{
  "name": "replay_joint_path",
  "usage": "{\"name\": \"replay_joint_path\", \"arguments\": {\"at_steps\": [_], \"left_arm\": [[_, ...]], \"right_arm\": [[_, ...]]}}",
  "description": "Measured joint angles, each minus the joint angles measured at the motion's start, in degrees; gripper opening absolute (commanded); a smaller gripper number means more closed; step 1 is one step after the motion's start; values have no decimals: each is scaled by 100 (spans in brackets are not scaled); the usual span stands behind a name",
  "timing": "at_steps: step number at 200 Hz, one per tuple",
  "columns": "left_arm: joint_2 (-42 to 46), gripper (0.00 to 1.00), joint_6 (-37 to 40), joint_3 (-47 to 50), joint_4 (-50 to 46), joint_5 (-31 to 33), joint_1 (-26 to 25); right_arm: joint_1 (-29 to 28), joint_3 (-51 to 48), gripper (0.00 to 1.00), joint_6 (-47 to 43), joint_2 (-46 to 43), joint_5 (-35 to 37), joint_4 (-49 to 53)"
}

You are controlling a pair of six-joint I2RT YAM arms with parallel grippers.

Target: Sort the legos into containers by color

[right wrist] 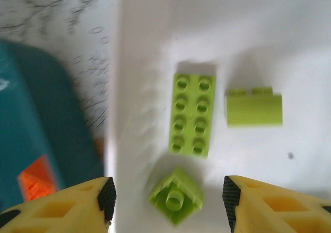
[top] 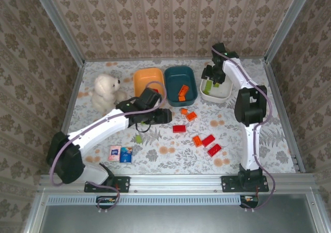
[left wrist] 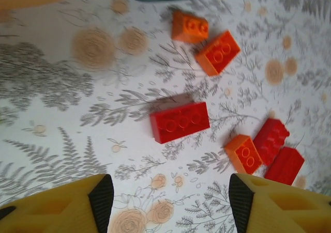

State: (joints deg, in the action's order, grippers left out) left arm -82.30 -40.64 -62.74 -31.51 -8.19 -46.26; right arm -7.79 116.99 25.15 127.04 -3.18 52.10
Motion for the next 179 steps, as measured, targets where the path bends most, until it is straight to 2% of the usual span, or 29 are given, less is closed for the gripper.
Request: {"name": "replay_joint_path", "arguments": {"at_steps": [51, 71, 94, 143, 179], "left_arm": [[-1316, 98, 387, -817, -334, -118, -310], [-1823, 100, 407, -1325, -520, -61, -424], [-2295, 100, 402, -1781, -765, 35, -573], [-3008, 100, 31, -2190, -1445, 245, -675], [-3397, 100, -444, -2555, -1827, 426, -811]], "right_arm": [[-815, -3281, 68, 404, -3515, 129, -1130], [-922, -4448, 72, 586, -4642, 125, -1379], [-988, -5464, 73, 715, -5547, 142, -1327], [-1025, -6393, 74, 946, -6979, 144, -953], [-1027, -6564, 74, 1008, -7318, 144, -831]]}}
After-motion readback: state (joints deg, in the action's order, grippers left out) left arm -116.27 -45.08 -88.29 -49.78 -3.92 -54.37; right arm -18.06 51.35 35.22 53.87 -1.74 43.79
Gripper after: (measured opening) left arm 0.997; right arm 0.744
